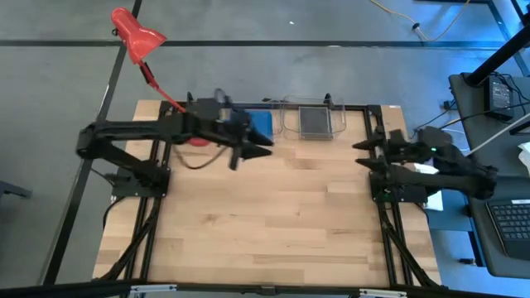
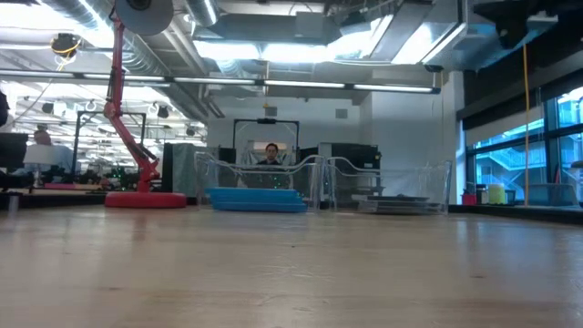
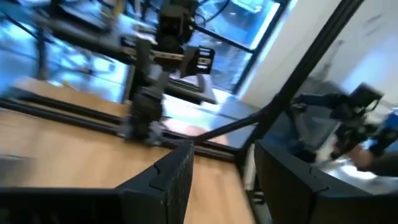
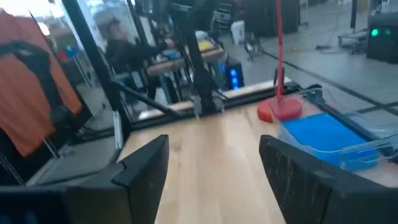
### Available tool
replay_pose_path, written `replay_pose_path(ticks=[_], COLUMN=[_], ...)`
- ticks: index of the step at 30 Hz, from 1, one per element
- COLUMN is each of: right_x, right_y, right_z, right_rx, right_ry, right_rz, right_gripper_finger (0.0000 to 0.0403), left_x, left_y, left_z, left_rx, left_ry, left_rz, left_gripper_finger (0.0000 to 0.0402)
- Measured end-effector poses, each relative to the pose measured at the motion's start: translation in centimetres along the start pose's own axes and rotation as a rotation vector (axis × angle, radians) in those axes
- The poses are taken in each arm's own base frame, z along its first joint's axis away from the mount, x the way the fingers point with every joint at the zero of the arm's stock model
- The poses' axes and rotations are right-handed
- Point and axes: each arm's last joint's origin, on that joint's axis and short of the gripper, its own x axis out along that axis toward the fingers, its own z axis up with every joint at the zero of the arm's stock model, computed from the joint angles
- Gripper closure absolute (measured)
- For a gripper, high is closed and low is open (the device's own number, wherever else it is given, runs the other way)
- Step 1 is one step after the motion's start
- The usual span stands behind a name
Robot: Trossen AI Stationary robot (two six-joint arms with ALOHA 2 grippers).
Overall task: Pick & place jewel cases by type
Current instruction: Return to Home Position
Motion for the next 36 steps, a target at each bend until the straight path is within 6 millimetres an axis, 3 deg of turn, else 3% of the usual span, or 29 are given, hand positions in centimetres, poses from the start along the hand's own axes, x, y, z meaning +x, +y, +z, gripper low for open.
replay_pose_path(ticks=[4,7,11,17,24,30,36], right_x=[-2.7,-3.9,-4.2,-3.9,-3.8,-3.7,-0.6], right_y=[0.6,0.9,1.0,0.7,0.4,0.5,-0.2], right_z=[-0.4,-0.7,-0.5,-1.2,-2.3,-1.9,-3.3], right_rx=[0.041,0.051,0.019,-0.049,-0.018,-0.029,-0.103], right_ry=[-0.056,-0.082,-0.122,-0.048,0.072,0.014,-0.165], right_rz=[0.073,0.133,0.142,0.084,0.061,0.075,0.194], right_gripper_finger=[0.0148,0.0148,0.0148,0.0148,0.0148,0.0148,0.0148], left_x=[-4.0,-6.8,-10.3,-14.4,-16.6,-17.1,-17.3], left_y=[-2.5,-3.3,-3.3,-2.5,-0.8,0.6,1.8], left_z=[0.7,-0.3,-2.8,-8.3,-14.0,-17.7,-20.6], left_rx=[0.117,0.159,0.156,0.148,0.069,0.085,0.075], left_ry=[-0.028,-0.071,-0.145,-0.181,-0.225,-0.351,-0.409], left_rz=[0.038,0.012,-0.016,-0.082,-0.073,-0.139,-0.181], left_gripper_finger=[0.0235,0.0235,0.0235,0.0235,0.0235,0.0235,0.0235])
